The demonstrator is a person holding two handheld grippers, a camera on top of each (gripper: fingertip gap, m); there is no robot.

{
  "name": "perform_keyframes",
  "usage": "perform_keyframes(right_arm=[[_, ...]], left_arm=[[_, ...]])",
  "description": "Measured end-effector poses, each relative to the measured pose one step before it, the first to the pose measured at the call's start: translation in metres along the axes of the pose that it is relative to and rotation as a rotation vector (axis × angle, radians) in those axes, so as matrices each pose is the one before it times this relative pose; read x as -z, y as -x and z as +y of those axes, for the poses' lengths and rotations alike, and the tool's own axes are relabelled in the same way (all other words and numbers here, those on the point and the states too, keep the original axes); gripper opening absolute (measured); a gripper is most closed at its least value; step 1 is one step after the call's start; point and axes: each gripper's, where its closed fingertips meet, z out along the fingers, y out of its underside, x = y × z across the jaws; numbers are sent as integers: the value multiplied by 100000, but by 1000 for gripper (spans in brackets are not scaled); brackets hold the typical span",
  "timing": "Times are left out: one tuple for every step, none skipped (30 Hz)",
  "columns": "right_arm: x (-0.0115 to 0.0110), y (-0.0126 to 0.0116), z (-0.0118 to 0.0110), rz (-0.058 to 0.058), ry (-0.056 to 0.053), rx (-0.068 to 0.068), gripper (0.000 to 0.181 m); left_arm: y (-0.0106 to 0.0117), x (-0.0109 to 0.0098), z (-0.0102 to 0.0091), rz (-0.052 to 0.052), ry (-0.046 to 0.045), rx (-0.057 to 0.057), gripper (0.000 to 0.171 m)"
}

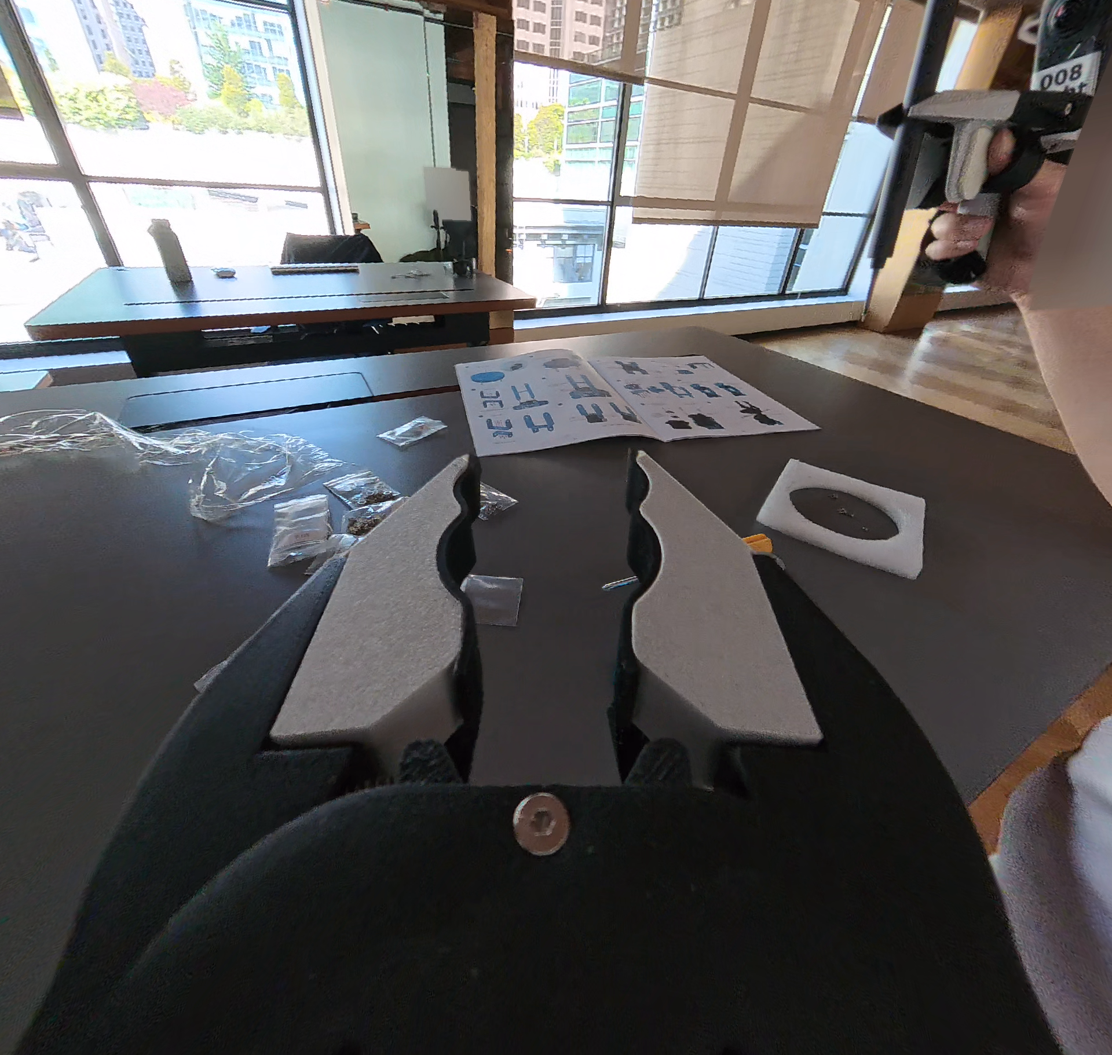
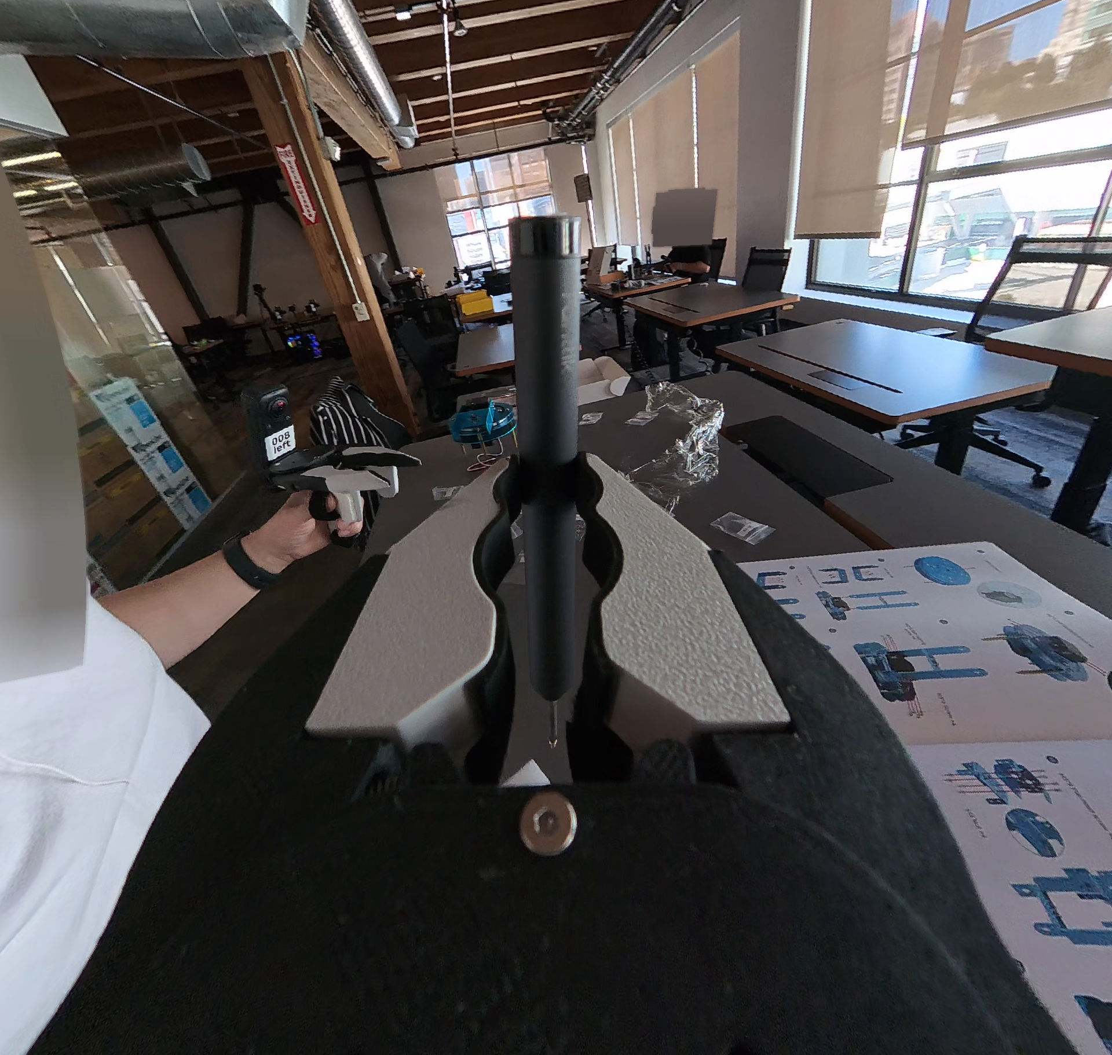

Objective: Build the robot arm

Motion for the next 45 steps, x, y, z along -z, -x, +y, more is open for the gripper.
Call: perform_keyframes(right_arm=[[-187, 287, 71, 1110, -93, 596, 17], [-142, 284, 104, 895, 136, 698, 17], [-111, 222, 130, 1037, 176, 860, 17], [-96, 146, 94, 992, 57, 684, 17], [-72, 27, 9, 1108, -381, 253, 17], [-52, -12, -59, 776, -518, -123, 17], [-57, -57, -104, 660, -635, -47, 17], [-72, -126, -119, 791, -618, -172, 17], [-75, -196, -112, 989, -534, 9, 17], [-110, -228, -91, 1028, -459, 206, 17], [-152, -222, -104, 621, -502, -60, 17], [-211, -230, -108, 318, -482, -348, 17], [-271, -199, -73, 19, -181, -467, 17], [-288, -178, -25, -202, 143, -333, 17], [-321, -165, -38, -158, 110, -467, 17], [-327, -95, -49, -238, -122, -194, 17], [-328, -18, -40, -303, -98, 115, 17], [-317, 44, -9, -215, -67, 418, 17], [-296, 39, -26, 89, -161, 627, 17], [-302, 78, -15, -24, 240, 525, 17], [-269, 128, 2, -288, 766, 885, 17], [-211, 100, -73, 51, 339, 1075, 17], [-175, 68, -142, 176, -13, 899, 17], [-159, 53, -121, 153, -110, 803, 17], [-141, 38, -70, 62, -55, 544, 17], [-133, 12, -8, 156, -12, 203, 17], [-129, 8, 70, 49, 129, 97, 17], [-111, 19, 160, -87, 488, 143, 17], [-88, -16, 236, 84, 773, -42, 17], [-56, -41, 264, 180, 791, -188, 17], [-10, -40, 247, 168, 759, -146, 17], [10, -44, 238, 191, 776, -109, 17], [47, -49, 175, 220, 623, -24, 17], [69, -69, 62, 330, 114, -19, 17], [93, -38, -68, 193, -385, -74, 17], [85, -8, -145, -24, -636, -156, 17], [95, 37, -180, -172, -760, -41, 17], [76, 60, -161, -197, -574, 131, 17], [75, 54, -100, -134, -151, 212, 17], [70, 62, -49, -149, 57, 242, 17], [63, 63, -64, -181, -48, 279, 17], [78, 77, -44, -247, 24, 201, 17], [72, 67, -47, -221, 81, 165, 17], [92, 73, -63, -186, 105, 331, 17], [108, 81, -128, -220, -73, 352, 17]], left_arm=[[171, -408, 294, 2307, 728, -356, 49], [177, -411, 347, 1763, 651, -774, 49], [127, -415, 357, 1641, 57, -679, 50], [128, -406, 386, 1412, -336, -560, 51], [327, -389, 458, -7, -622, -315, 53], [485, -313, 504, -1034, -527, 250, 55], [436, -270, 507, -798, -149, 821, 56], [357, -243, 481, -490, -182, 795, 56], [297, -216, 454, -286, 138, 922, 57], [179, -154, 312, 256, -316, 463, 57], [170, -126, 293, 185, -186, -66, 57], [225, -99, 329, -277, 496, -59, 57], [194, -95, 361, 3, 809, 13, 57], [141, -123, 448, 306, 1304, 250, 57], [82, -100, 220, 321, 692, 1168, 57], [-7, -33, -136, 574, -935, 154, 56], [46, -17, -190, -104, -1440, -452, 56], [42, -20, -88, -272, -706, -151, 55], [-75, -21, -37, 217, -513, -262, 55], [-112, 21, -60, 316, -557, -854, 54], [-74, 75, -84, -133, -723, -899, 54], [4, 117, -165, -565, -1329, -559, 54], [112, 160, -208, -1061, -1718, -146, 54], [149, 159, -216, -925, -1723, 276, 54], [115, 113, -195, -336, -1605, 688, 56], [91, 54, -83, 97, -681, 982, 56], [58, -33, 15, 384, 94, 1023, 56], [20, -100, 62, 499, 438, 762, 56], [8, -114, 67, 225, 500, 364, 56], [-26, -100, 52, 199, 370, -189, 56], [-69, -75, 30, 230, 200, -496, 56], [-62, -51, 52, 217, 371, -451, 56], [-58, -48, 62, 290, 460, -215, 56], [-24, -47, 27, 157, 233, -44, 56], [43, -31, -38, -177, -341, -78, 57], [64, -27, -46, -316, -322, 26, 57], [71, -33, -5, -201, -90, 226, 57], [55, -52, 28, -85, 200, 345, 57], [76, -41, 35, -217, 330, 438, 58], [52, -35, 13, -182, 96, 206, 58], [23, -14, -14, -93, -94, 23, 58], [44, -6, -3, -197, -15, 80, 58], [73, 6, -10, -397, -129, 7, 58], [78, 6, -34, -465, -227, -113, 57], [99, -1, -27, -618, -186, -70, 57]])
